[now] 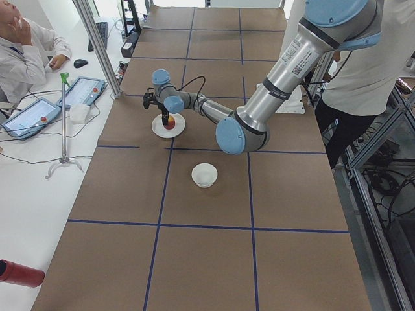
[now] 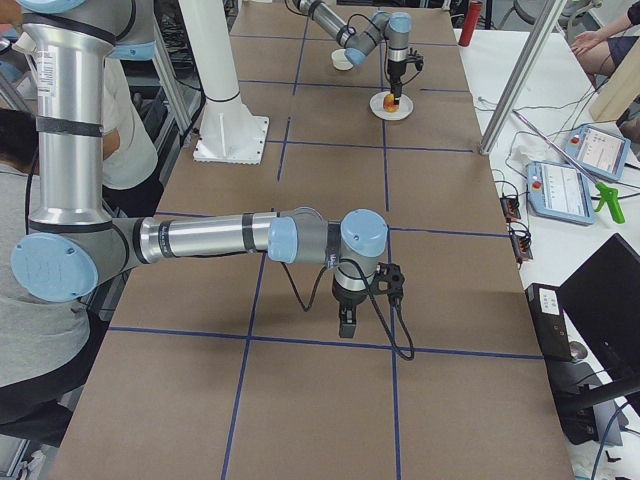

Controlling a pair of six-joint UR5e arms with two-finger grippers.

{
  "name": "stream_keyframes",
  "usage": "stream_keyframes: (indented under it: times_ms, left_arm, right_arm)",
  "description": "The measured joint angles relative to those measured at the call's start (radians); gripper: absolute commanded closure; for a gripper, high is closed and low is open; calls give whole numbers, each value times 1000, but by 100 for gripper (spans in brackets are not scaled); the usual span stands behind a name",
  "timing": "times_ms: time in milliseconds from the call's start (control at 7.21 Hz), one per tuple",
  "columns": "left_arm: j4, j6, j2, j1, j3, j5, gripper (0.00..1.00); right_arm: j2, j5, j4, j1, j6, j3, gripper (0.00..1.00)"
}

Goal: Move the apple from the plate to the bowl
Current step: 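Lower the left gripper around the apple and close it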

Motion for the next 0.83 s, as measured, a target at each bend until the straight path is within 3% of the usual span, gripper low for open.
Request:
stream_keyframes:
  times_ms: [277, 416, 554, 693, 832]
  left_arm:
    - [-27, 1, 1, 15, 24, 13, 0]
    - [-36, 1, 1, 20, 34, 17, 15]
    - [-40, 2, 1, 23, 38, 18, 70]
    - [-41, 10, 1, 25, 40, 18, 100]
    - [-41, 23, 1, 26, 40, 18, 100]
  right_arm:
    - [0, -1, 0, 0, 1, 0, 0]
    - [0, 0, 0, 0, 1, 0, 0]
    - [0, 0, 0, 0, 1, 0, 0]
    - [0, -1, 0, 0, 1, 0, 0]
    - [0, -1, 0, 0, 1, 0, 0]
